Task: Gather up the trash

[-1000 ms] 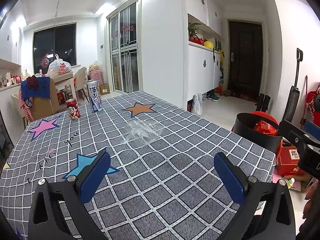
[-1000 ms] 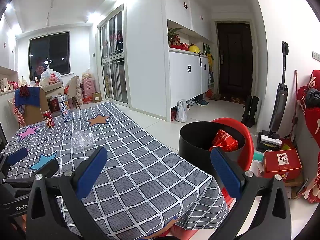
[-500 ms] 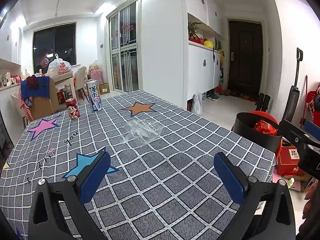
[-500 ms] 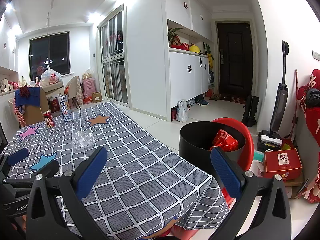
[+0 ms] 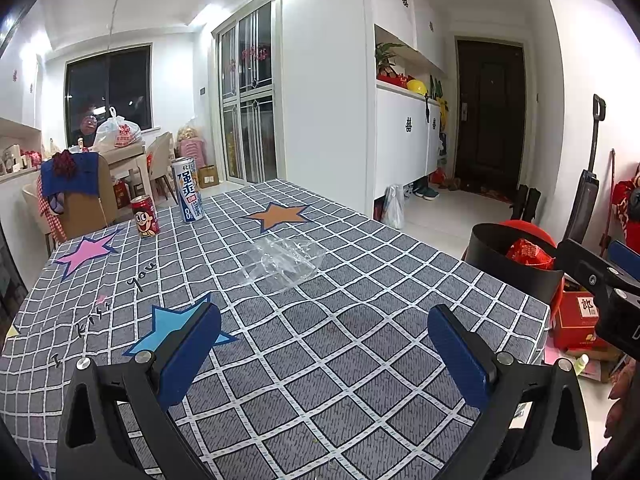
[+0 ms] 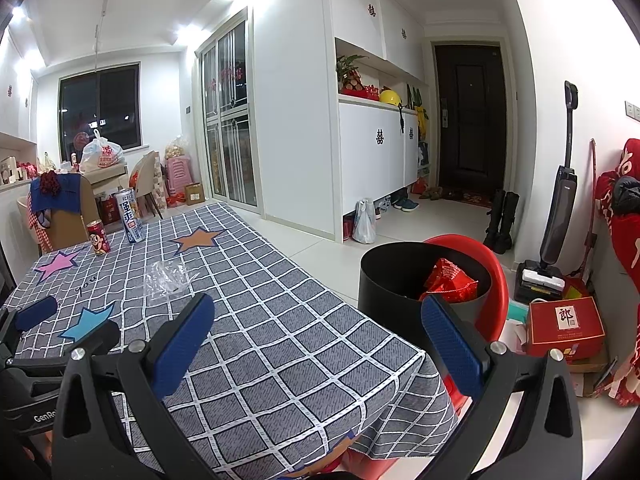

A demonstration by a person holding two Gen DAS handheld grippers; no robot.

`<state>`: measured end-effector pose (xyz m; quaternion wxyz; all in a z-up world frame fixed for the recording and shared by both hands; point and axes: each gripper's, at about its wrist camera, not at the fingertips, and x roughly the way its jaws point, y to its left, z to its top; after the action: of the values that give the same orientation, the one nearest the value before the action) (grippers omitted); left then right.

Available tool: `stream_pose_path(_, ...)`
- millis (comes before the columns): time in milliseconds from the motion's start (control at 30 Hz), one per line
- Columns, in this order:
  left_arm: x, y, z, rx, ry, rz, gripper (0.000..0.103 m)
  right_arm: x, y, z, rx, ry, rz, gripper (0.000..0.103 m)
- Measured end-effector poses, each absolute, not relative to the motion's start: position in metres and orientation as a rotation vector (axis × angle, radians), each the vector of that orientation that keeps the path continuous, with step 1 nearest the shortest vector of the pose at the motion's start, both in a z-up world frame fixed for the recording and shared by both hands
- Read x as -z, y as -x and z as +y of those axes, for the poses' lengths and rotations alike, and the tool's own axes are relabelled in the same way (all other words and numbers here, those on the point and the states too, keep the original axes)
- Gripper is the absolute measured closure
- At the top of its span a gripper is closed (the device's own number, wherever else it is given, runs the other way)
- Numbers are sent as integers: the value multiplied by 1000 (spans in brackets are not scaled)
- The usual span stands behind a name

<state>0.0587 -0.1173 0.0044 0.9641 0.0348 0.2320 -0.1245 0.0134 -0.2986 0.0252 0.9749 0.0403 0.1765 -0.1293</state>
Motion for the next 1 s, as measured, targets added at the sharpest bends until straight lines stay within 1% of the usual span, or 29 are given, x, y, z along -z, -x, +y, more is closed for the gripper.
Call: stream_pose_path(1000,-4,-57,-118,250,-74,474,0,-25,-14,-293,250,-81,358,0)
